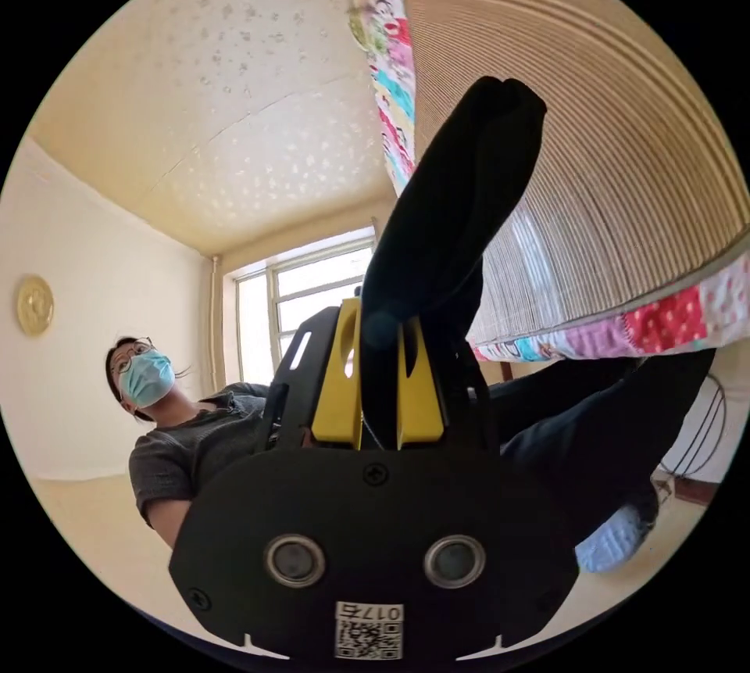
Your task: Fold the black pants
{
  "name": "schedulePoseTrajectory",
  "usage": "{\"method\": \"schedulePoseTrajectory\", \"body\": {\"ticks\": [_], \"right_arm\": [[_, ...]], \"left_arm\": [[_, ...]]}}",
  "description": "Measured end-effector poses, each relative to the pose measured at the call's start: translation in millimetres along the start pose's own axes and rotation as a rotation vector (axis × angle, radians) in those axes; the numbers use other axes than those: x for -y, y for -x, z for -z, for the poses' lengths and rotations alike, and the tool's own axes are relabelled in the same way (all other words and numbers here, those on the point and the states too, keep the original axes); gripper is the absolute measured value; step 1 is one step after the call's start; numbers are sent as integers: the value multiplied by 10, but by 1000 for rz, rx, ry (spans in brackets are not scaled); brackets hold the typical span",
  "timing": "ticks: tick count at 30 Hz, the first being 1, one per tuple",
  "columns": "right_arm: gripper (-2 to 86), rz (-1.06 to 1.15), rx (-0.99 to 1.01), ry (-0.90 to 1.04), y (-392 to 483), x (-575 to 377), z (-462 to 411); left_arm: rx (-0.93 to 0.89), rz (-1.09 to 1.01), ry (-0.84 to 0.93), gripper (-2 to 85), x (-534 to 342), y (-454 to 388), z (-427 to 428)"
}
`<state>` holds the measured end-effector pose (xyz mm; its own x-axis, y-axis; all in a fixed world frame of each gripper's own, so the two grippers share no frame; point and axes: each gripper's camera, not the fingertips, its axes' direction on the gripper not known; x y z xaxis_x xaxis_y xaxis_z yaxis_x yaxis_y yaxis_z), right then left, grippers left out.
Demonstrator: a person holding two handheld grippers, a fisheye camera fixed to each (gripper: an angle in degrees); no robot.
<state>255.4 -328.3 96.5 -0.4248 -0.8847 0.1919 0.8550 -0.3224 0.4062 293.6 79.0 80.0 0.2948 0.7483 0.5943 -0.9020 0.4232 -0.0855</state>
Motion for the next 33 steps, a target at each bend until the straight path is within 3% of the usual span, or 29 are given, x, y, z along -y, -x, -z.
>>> {"method": "schedulePoseTrajectory", "body": {"ticks": [5, 8, 10, 13, 16, 18, 21, 25, 26, 28, 30, 33], "right_arm": [[58, 250, -200, -26, 1444, 279, 1252], [63, 257, -398, -43, 1864, 479, 1863], [73, 125, -590, -54, 1805, 643, 2181], [86, -156, -993, -236, 1591, 699, 2490], [64, -135, -1228, -416, 1670, 453, 2228], [34, 2, -1285, -497, 1700, 198, 1869], [17, 30, -1274, -595, 1442, -227, 1334], [8, 81, -959, -481, 782, -523, 477], [7, 68, -887, -417, 613, -527, 192], [6, 93, -793, -322, 452, -517, -282], [6, 209, -705, -214, 420, -485, -789], [6, 355, -652, 40, 507, -356, -1671]], "left_arm": [[-112, -201, 22, 63, 787, -1059, -790], [-201, -216, 18, 64, 1217, -1451, -1432], [-230, -163, -12, 68, 1415, -1501, -1854], [-205, 36, 96, 91, 1691, -1269, -2580], [-171, 173, 148, 82, 1638, -922, -2801], [-54, 183, 127, 80, 1450, -706, -2552], [180, 180, 156, 78, 1113, -323, -2010], [657, 341, 159, 61, 414, 274, -1015], [783, 493, 99, 45, 65, 457, -580], [770, 776, -86, 16, -576, 668, 100], [524, 1040, -513, 2, -1592, 717, 785], [305, 1199, -940, -3, -2640, 583, 1004]]}}
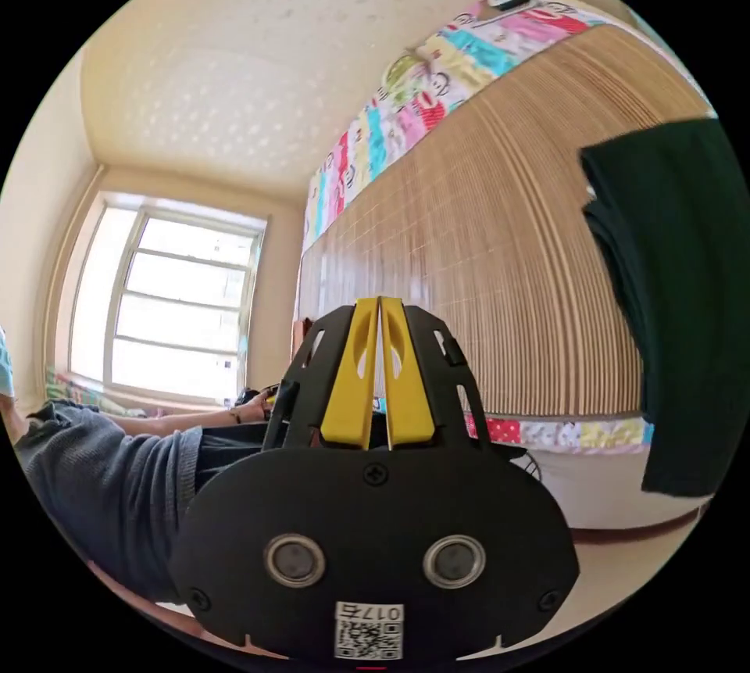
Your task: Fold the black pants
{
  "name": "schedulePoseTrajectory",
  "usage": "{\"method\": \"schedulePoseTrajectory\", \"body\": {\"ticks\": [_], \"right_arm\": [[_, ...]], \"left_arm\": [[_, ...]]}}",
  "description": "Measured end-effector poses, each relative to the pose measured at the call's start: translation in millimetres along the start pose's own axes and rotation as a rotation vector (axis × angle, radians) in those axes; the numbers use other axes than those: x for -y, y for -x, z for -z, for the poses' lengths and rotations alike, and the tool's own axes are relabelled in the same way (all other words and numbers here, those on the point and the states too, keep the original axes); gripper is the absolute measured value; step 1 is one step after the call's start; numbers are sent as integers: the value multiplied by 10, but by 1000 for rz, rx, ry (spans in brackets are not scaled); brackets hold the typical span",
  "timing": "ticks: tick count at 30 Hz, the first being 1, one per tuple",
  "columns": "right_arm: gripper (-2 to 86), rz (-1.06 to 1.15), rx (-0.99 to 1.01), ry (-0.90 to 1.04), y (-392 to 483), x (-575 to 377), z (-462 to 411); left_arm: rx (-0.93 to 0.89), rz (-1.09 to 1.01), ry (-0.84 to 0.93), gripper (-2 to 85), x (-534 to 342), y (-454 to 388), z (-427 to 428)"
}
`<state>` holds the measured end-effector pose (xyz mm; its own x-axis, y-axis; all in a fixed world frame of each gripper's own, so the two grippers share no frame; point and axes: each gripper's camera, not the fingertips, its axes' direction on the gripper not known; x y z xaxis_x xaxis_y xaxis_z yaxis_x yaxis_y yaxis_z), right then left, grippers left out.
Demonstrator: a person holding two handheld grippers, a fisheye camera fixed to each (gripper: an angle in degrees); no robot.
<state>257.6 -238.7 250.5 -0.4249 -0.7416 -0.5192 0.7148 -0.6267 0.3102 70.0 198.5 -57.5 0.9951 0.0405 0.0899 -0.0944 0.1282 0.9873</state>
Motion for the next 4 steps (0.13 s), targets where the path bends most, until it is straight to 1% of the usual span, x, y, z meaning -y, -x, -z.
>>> {"method": "schedulePoseTrajectory", "body": {"ticks": [2, 4], "right_arm": [[6, 162, -19, 94, 537, 146, -414], [6, 262, -27, 122, 955, 190, -683]], "left_arm": [[-28, 86, -21, -5, -102, 344, 154], [-6, 112, 1, -5, -213, 594, 190]]}}
